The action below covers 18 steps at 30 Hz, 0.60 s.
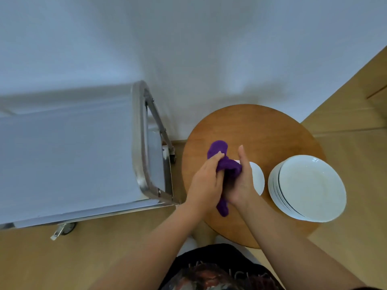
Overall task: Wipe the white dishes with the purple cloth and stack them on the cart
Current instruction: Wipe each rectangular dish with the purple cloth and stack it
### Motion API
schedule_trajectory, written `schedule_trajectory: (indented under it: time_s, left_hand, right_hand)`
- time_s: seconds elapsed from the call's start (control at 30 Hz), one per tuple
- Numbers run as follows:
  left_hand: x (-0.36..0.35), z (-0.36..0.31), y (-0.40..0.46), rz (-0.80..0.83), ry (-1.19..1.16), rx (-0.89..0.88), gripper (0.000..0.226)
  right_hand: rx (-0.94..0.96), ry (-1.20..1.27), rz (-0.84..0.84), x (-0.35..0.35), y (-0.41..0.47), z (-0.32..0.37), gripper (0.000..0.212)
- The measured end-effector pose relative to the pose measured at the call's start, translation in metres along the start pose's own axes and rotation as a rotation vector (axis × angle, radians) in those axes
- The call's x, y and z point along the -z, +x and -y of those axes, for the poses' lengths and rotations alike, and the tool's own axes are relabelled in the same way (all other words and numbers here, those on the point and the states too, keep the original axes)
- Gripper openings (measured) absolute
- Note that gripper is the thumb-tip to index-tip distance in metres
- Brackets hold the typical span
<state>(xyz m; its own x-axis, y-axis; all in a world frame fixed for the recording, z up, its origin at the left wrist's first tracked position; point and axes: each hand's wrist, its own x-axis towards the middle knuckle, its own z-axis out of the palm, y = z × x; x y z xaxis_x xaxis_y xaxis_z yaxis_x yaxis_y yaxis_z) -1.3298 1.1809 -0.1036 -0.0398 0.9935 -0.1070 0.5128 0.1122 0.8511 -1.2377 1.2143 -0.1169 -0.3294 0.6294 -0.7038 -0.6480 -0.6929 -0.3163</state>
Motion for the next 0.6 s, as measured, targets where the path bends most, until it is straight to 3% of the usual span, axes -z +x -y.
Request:
schedule_trajectory:
  time_s: [0.07, 0.2, 0.3, 0.4, 0.5, 0.6]
  left_hand:
    - [-0.029, -0.006, -0.010, 0.076, -0.035, 0.040, 0.037]
    - [-0.075, -0.008, -0.023, 0.166, -0.109, 0.101, 0.040]
    - [-0.086, -0.005, -0.020, 0.248, -0.101, 0.071, 0.042]
    - [-0.086, 0.008, -0.007, 0.130, -0.092, 0.056, 0.036]
    - [-0.083, 0.045, 0.015, -0.084, -0.097, 0.228, 0.007]
    - [-0.080, 0.101, 0.036, -0.126, 0.136, 0.443, 0.011]
  right_hand:
    - [0.006, 0.015, -0.055, 0.028, -0.002, 0.006, 0.063]
    - [0.024, -0.048, -0.068, 0.069, -0.003, 0.019, 0.035]
    - [-0.010, -0.058, -0.096, 0.094, 0.000, 0.025, 0.038]
    - [-0.073, -0.098, -0.101, 0.112, 0.005, 0.028, 0.042]
    - [-0.032, -0.173, -0.219, 0.123, 0.011, 0.031, 0.047]
    - [0.069, -0.127, -0.261, 0.128, 0.016, 0.033, 0.042]
